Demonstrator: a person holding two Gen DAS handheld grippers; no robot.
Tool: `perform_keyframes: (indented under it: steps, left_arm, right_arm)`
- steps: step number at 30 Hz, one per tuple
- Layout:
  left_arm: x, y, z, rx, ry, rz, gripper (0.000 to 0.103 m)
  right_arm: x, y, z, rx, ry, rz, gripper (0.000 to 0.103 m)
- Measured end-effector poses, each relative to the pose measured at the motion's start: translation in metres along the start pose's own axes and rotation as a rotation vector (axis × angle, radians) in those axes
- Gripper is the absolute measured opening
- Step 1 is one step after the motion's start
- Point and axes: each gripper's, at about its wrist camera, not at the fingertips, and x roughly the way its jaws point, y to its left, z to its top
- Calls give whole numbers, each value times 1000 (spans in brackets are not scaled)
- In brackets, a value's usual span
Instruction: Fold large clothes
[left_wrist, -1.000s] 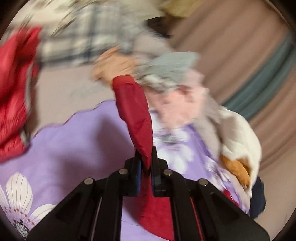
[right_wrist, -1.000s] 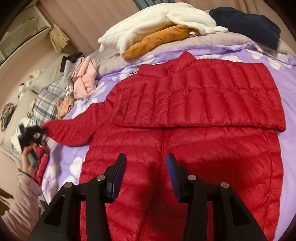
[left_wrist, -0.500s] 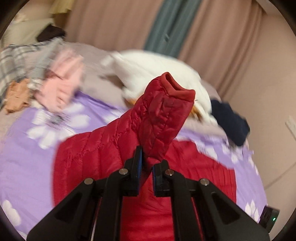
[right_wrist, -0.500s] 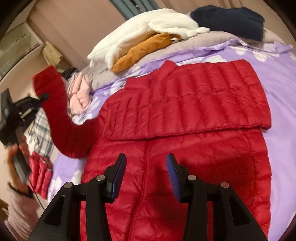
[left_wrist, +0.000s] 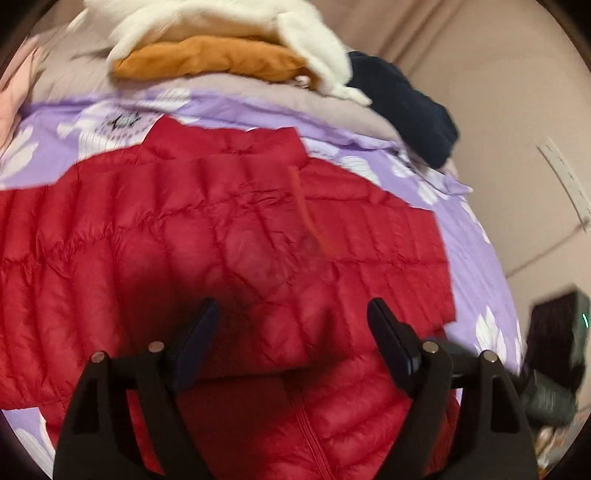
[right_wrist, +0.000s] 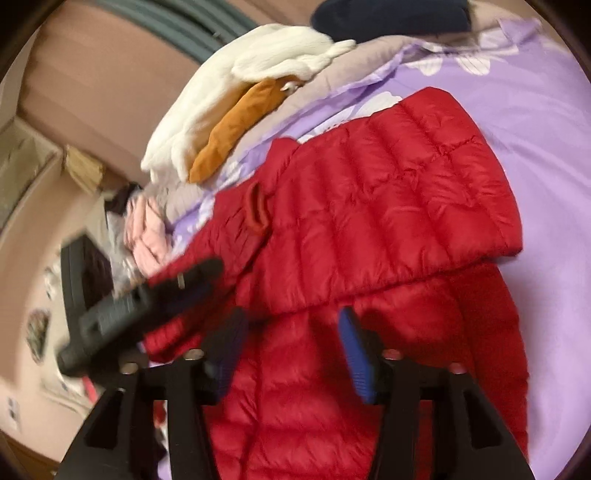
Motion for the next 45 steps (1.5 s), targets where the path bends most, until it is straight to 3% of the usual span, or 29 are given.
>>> perform_keyframes:
  steps: [5, 8, 9, 12, 15, 17, 18, 19, 22, 26, 29, 33, 37, 40, 42, 43, 45]
  left_arm:
    - [-51, 8, -7, 20, -71, -71, 82]
    - [-94, 30, -16, 4, -162, -34, 84]
    - [-103, 39, -17, -7, -187, -9, 85]
    - [-134, 83, -21, -76, -270, 156, 87]
    - [-140, 123, -27, -146, -275, 299, 87]
    - [-134, 148, -33, -199, -247, 345, 87]
    - [-131, 157, -36, -221, -235, 351, 86]
    - [-126, 168, -40, -258, -218, 352, 86]
    - [-123, 181, -45, -311, -205, 335, 86]
    - [-128, 180, -39, -314, -215, 307, 86]
    - [-128, 170, -34, -300, -221, 276, 86]
    - [-117, 157, -25, -291, -215, 228, 86]
    - [-106, 142, -20, -271, -198, 169, 86]
    - [-95, 138, -17, -251, -176, 135, 85]
    - [-84, 139, -15, -255, -155, 115, 77]
    - [-76, 141, -14, -258, -134, 130, 68]
    - [-58, 150, -14, -282, -74, 146, 62]
  right_arm:
    - [21, 14, 14, 4, 18, 55, 59]
    - [40, 37, 25, -87, 35, 39, 59]
    - [47, 42, 29, -115, 36, 25, 59]
    - [75, 56, 44, -185, 27, -83, 59]
    - [100, 59, 49, -206, 79, -92, 59]
    - [115, 63, 48, -248, 107, -142, 59]
    - [119, 65, 46, -275, 109, -159, 46]
    - [120, 66, 45, -299, 111, -174, 28]
    - [113, 75, 43, -338, 63, -204, 17]
    - [62, 87, 51, -310, -70, -130, 17]
    - [33, 88, 51, -327, -130, -164, 17]
    - [33, 79, 49, -347, -123, -278, 17]
    - [29, 55, 53, -284, -124, -297, 17]
    - [40, 42, 48, -270, -57, -300, 17]
    - [50, 36, 42, -279, -19, -303, 17]
    - [53, 35, 39, -280, -8, -303, 17]
    - [58, 32, 36, -274, 4, -311, 17]
